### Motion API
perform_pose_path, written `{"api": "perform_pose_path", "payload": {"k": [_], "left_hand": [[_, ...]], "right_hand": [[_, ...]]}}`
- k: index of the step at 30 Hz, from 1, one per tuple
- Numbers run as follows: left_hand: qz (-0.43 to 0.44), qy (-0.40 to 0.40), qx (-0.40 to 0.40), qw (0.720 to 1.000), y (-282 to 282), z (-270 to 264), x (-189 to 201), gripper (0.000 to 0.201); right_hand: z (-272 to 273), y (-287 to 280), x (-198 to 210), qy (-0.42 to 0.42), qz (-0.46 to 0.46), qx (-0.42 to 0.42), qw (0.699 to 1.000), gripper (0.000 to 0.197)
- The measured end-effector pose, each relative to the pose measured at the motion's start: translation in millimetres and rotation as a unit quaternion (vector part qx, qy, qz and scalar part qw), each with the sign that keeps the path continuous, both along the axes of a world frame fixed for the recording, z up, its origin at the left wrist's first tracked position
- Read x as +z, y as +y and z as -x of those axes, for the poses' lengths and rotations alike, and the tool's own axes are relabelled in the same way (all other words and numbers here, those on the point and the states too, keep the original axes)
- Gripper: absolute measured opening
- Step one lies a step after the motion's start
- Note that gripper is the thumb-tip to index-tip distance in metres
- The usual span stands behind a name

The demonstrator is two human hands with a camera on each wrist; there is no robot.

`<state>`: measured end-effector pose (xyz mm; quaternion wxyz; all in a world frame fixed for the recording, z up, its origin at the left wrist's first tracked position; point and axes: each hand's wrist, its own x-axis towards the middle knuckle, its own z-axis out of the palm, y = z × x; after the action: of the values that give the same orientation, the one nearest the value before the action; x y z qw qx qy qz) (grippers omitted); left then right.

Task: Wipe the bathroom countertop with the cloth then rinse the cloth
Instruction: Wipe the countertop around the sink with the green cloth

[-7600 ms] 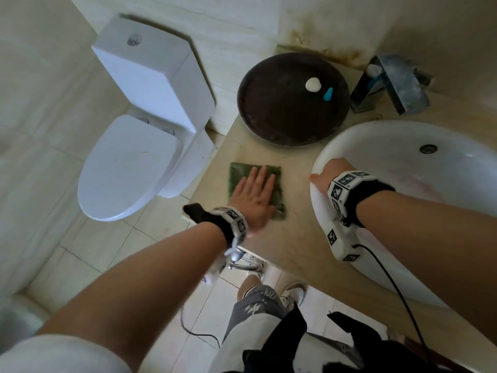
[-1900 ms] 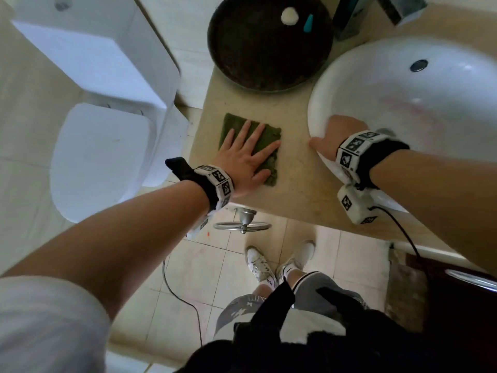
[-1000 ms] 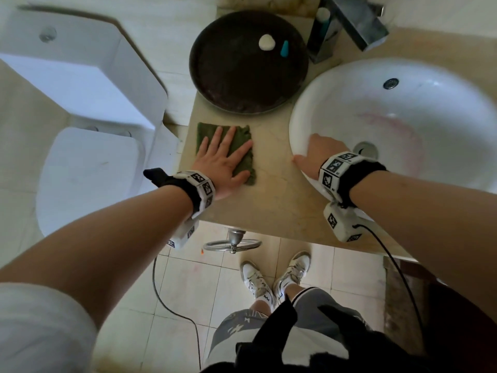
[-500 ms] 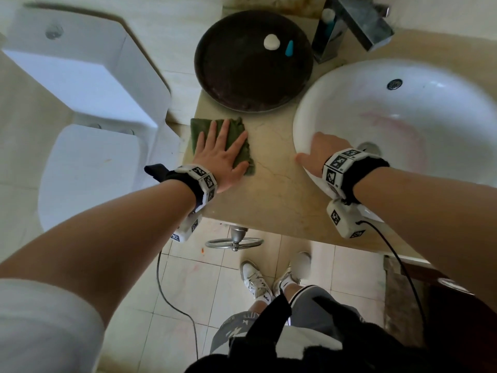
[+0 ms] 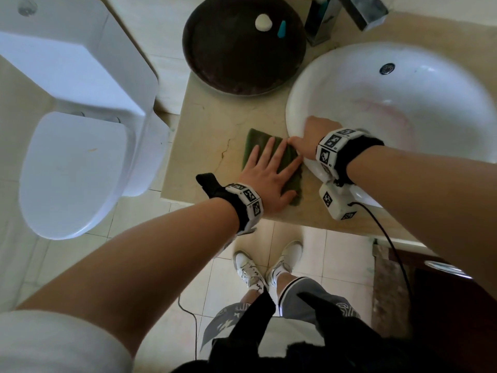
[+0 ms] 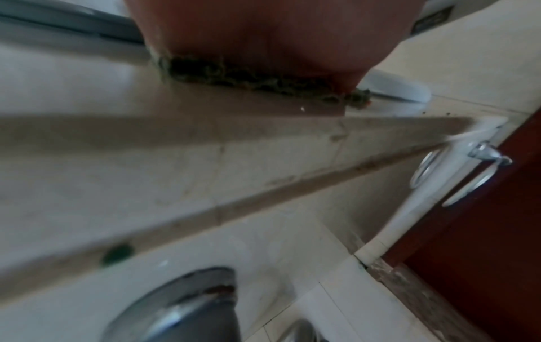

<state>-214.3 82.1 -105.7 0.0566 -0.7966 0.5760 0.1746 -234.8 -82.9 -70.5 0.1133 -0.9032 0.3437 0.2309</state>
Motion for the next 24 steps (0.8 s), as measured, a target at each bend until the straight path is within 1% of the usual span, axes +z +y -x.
{"api": "perform_pose_path", "payload": {"k": [2,6,8,10,14,17,19,24], "left_hand": [[-0.002,0.005,-0.008,1.000,3.5,5.1,1.1,0.080],[0.000,0.003,-0.078,0.997,16.7,21.5,-2.5,0.077],[0.001,0.003,-0.106,0.994,25.2,18.9,-1.6,0.075],[0.004,0.004,-0.124,0.992,32.6,5.2,-1.5,0.074],[-0.012,-0.010,-0.096,0.995,37.2,-22.5,-0.1,0.076],[-0.024,-0.010,-0.053,0.998,29.2,-25.4,-0.8,0.076],[-0.022,-0.001,-0.029,0.999,22.2,-15.3,-0.1,0.076],[-0.014,0.012,-0.049,0.999,6.7,33.1,0.3,0.078]], "right_hand": [[0.5,0.2,-0.1,0.003,-0.002,0.004,1.000,0.053],[0.9,-3.8,-2.5,0.001,-0.018,0.003,1.000,0.057],[2.1,-4.4,-2.9,0.005,-0.019,0.002,1.000,0.059],[3.1,-3.9,-3.1,0.001,-0.020,0.003,1.000,0.058],[3.7,-5.3,-2.9,-0.005,-0.024,0.008,1.000,0.057],[4.7,-7.7,-2.0,-0.009,-0.028,0.016,0.999,0.055],[5.4,-7.4,-2.5,-0.007,-0.028,0.018,0.999,0.054],[3.2,-4.9,0.5,-0.007,-0.029,0.003,1.000,0.055]]}}
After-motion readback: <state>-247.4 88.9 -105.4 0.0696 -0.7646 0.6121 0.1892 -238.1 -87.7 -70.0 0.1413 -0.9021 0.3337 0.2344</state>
